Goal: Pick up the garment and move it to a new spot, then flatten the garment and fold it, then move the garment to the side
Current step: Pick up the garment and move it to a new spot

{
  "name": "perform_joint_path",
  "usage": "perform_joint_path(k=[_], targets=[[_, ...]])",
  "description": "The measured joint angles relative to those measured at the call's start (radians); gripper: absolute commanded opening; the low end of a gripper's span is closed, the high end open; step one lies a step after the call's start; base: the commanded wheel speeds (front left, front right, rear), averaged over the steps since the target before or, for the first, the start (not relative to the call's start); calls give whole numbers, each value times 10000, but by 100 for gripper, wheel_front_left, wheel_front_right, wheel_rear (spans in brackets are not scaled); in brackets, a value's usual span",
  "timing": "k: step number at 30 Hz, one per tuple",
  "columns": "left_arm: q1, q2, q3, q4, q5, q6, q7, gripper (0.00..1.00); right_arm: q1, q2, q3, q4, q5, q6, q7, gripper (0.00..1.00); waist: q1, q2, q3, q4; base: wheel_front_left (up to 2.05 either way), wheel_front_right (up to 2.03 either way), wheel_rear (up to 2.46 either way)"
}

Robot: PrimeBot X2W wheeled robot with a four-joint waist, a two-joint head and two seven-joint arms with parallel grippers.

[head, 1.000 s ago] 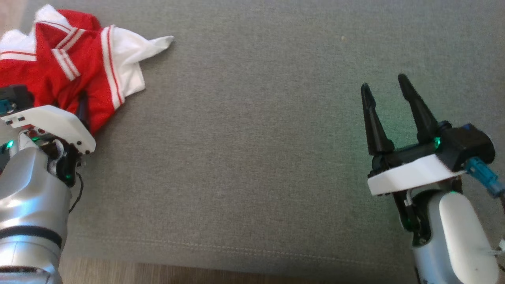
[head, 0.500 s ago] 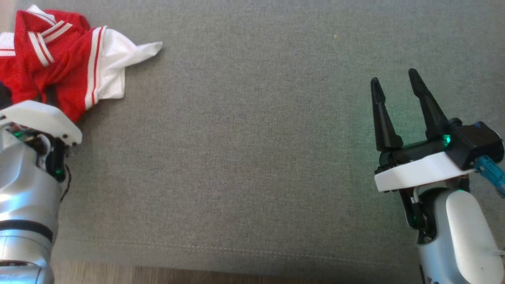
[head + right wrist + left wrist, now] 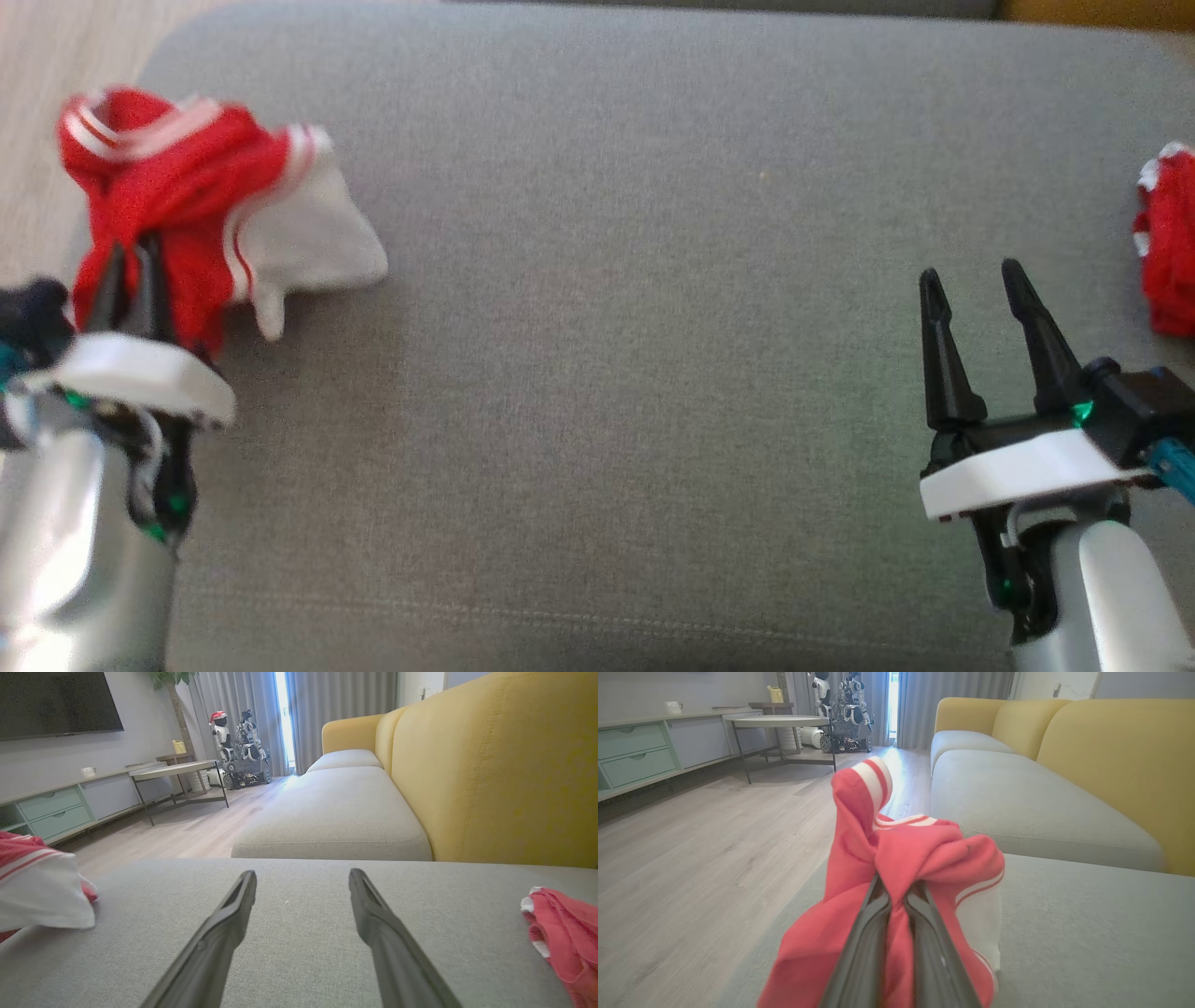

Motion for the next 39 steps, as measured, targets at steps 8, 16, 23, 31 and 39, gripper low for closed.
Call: perform_joint_path(k=[8, 16, 23, 31, 39], targets=[[1787, -284, -848, -3005, 290, 240, 708, 0, 276, 6, -88, -61, 127, 0, -4, 100, 0, 0, -521, -425, 0, 0, 0], [1977, -878, -2343, -3939, 435, -288, 1480, 0, 305, 8, -90, -368, 328, 0, -4, 100, 0, 0, -290, -1147, 0, 0, 0], [636, -1494, -4034, -3110, 1051, -828, 1772, 0, 156, 8, 207, -408, 546, 0, -190, 100, 0, 0, 247, -2080, 0, 0, 0], [-470, -2017, -5093, -1611, 1179, -1097, 1678, 0, -60, 8, 384, -222, 878, 0, -589, 100, 0, 0, 926, -3122, 0, 0, 0], [-464, -2173, -5660, -1158, 602, -1168, 1221, 100, -61, 8, 261, 61, 911, 0, -786, 100, 0, 0, 1165, -3216, 0, 0, 0]])
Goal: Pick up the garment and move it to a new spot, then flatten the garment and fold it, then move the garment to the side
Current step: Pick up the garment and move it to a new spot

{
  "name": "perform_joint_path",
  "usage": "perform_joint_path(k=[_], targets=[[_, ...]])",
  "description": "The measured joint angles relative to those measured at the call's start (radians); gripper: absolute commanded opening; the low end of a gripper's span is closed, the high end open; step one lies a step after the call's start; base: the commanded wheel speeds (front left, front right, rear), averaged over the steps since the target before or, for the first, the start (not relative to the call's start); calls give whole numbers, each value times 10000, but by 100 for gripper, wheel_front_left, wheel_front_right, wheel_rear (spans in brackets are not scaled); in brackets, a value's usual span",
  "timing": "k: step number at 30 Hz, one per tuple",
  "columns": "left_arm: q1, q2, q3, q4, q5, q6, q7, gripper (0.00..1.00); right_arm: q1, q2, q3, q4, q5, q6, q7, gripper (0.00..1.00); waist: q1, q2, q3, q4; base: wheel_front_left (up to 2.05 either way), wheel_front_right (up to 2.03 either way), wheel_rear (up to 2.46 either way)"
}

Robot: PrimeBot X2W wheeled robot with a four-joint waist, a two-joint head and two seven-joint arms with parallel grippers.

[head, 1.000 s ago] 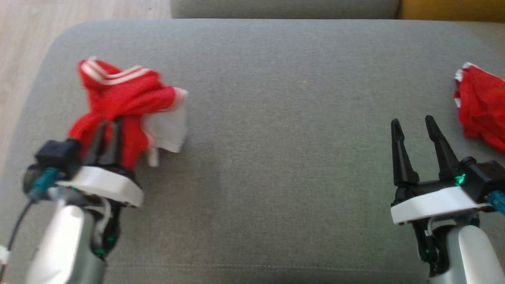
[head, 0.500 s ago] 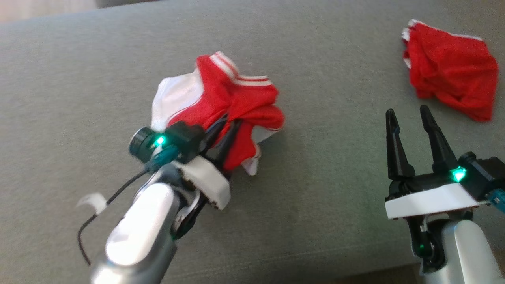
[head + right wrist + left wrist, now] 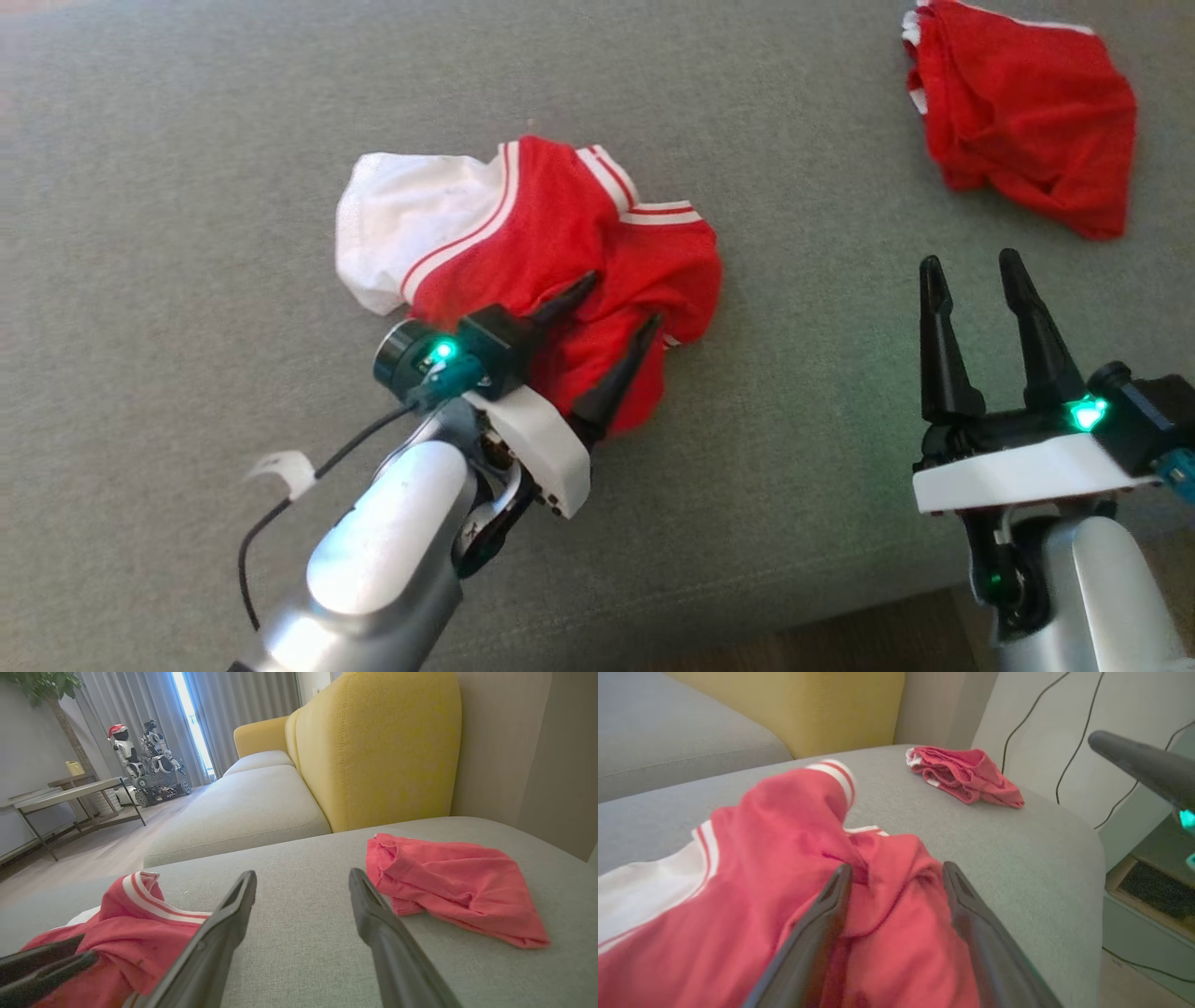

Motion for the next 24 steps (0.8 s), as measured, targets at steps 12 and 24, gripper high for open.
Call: perform_joint_path(k=[12, 24], targets=[[1014, 546, 2115, -1206, -832, 1522, -1095, 100, 34, 0, -238, 142, -456, 0, 362, 100, 0, 0, -848, 1208, 0, 0, 0], [2382, 1369, 3699, -1459, -1089, 2311, -1221, 100, 288, 0, -412, 211, -773, 0, 744, 100, 0, 0, -1525, 2166, 0, 0, 0]])
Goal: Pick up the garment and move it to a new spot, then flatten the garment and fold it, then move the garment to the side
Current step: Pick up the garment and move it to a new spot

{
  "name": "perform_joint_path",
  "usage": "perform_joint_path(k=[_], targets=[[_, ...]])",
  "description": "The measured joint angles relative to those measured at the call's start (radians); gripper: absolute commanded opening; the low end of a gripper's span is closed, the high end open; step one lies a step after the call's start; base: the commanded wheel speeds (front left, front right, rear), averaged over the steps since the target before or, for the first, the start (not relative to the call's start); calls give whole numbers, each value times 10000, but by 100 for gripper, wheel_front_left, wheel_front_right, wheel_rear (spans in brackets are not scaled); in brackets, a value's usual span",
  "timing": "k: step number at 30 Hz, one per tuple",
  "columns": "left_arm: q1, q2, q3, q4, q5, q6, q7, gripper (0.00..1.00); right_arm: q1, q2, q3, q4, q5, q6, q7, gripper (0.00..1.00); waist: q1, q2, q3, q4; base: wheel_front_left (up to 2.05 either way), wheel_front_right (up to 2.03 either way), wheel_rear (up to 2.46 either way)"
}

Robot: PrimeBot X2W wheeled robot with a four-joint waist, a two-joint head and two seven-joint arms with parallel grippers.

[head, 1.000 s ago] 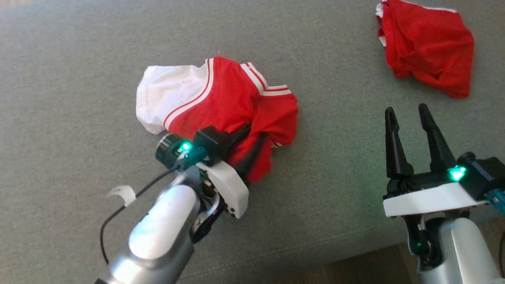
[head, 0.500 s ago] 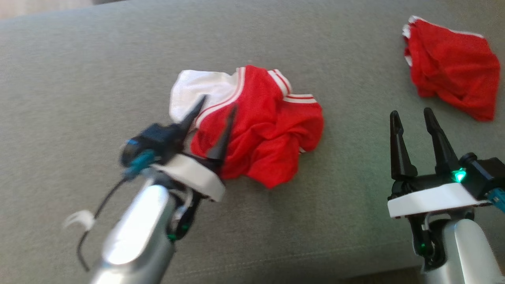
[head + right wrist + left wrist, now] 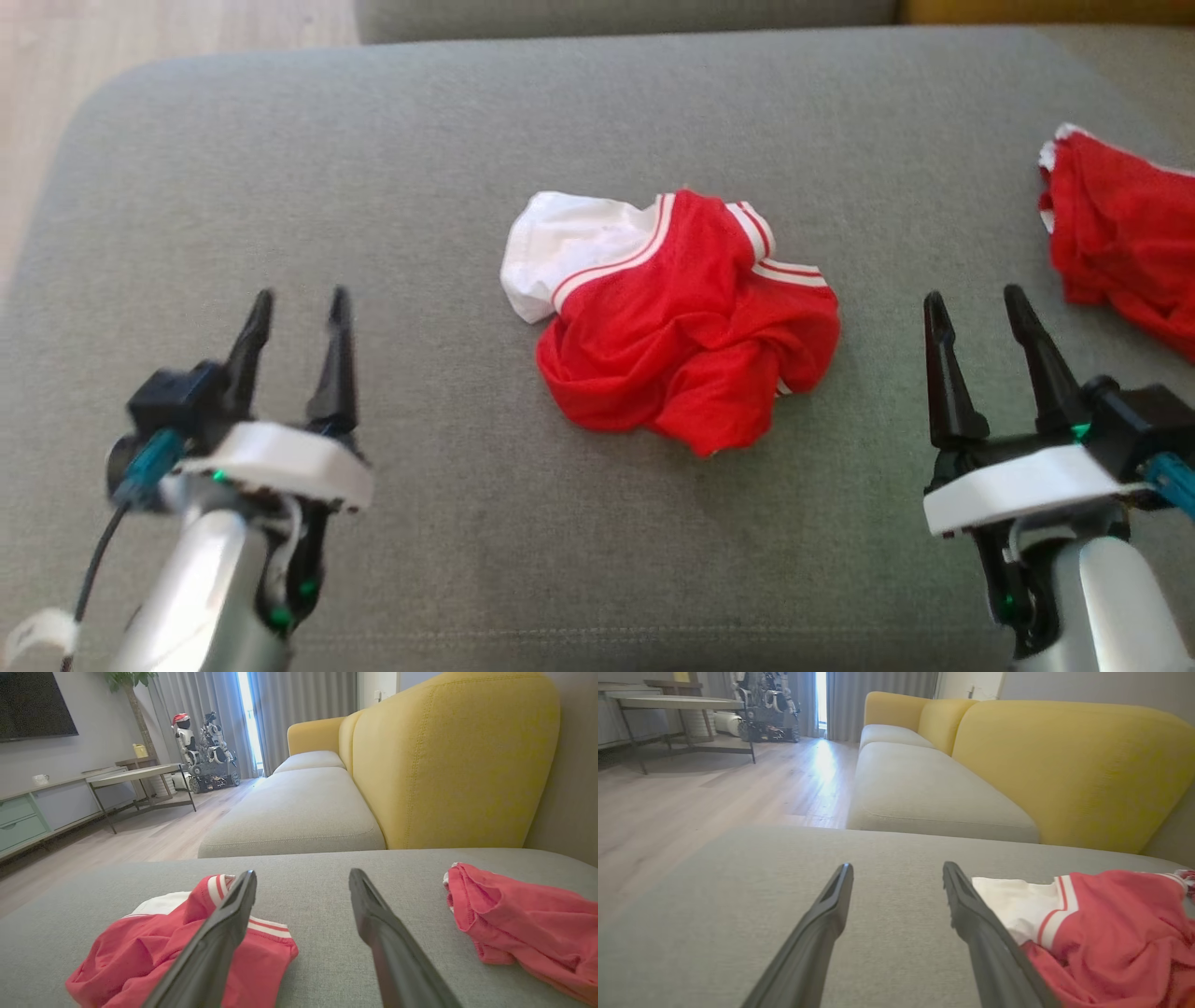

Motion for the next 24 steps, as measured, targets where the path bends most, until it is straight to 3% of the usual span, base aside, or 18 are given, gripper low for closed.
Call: perform_joint_path(k=[8, 24], targets=[[940, 466, 314, -370, 345, 334, -2, 100, 206, 2, -134, 56, -209, 0, 163, 100, 0, 0, -491, 273, 0, 0, 0], [2024, 711, -42, -955, 456, 324, 203, 100, 1016, 6, -303, -105, -393, 0, 512, 100, 0, 0, -1238, 160, 0, 0, 0]])
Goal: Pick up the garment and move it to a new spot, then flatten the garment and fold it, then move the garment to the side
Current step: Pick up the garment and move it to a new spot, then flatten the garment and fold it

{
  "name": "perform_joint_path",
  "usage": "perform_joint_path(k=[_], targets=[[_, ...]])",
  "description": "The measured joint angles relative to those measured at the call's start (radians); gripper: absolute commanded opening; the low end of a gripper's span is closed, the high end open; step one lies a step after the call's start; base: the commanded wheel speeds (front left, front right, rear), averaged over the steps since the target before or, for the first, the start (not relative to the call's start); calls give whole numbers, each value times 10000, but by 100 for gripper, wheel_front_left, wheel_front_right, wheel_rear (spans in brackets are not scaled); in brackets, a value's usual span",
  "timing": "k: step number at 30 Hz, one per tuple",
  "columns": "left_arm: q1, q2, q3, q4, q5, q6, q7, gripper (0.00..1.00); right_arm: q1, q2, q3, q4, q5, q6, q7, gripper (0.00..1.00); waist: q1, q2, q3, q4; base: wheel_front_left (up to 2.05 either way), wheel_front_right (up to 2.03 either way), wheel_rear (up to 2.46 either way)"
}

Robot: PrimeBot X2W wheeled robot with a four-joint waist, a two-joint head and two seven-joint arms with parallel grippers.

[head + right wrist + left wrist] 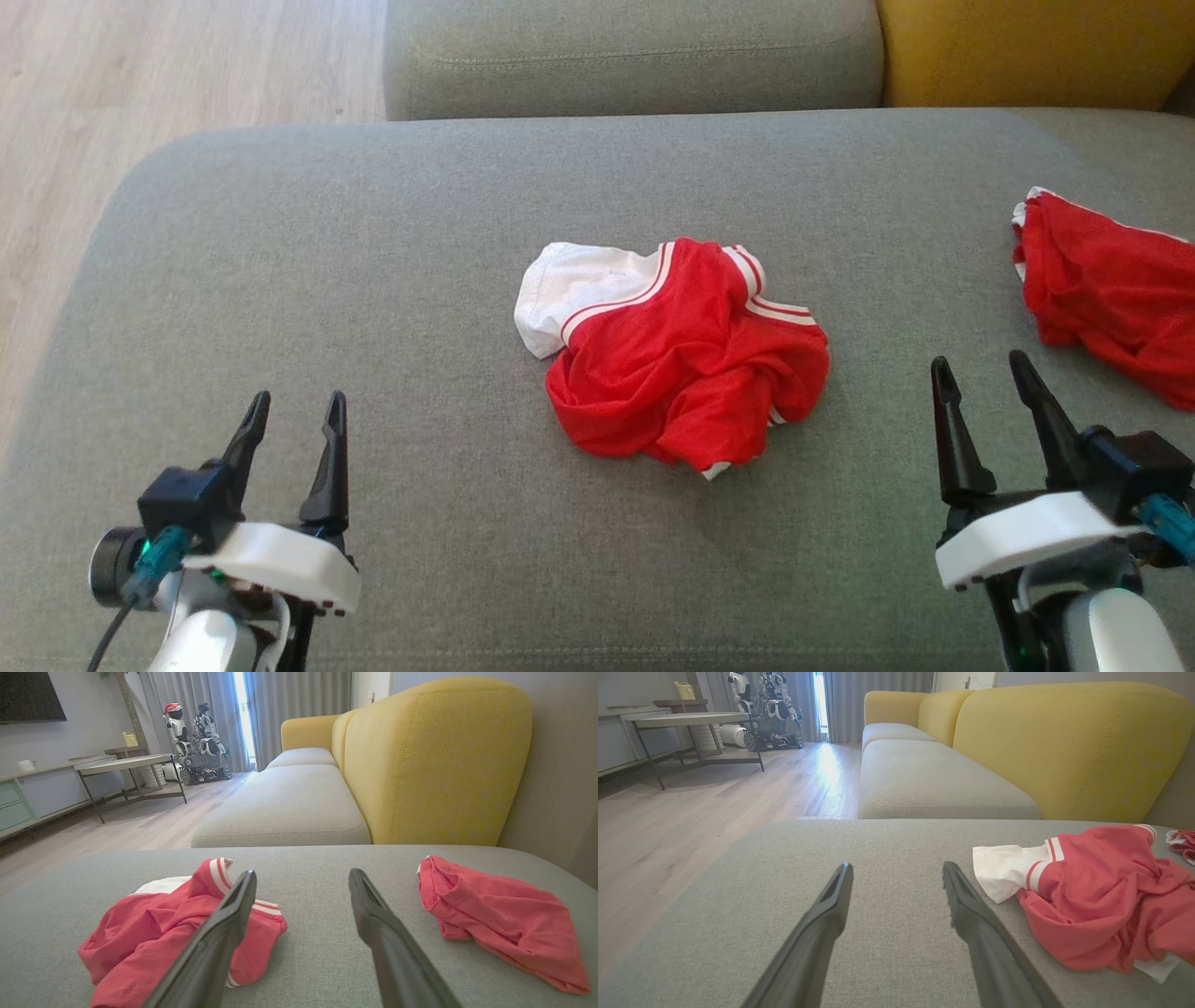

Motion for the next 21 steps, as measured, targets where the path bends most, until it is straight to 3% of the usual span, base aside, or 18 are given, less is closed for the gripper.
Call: perform_joint_path(k=[21], targets=[[-12, 127, -150, -46, -2, 2, 73, 100, 1, 2, -48, -61, 10, 0, 104, 100, 0, 0, 155, 0, 0, 0, 0]])
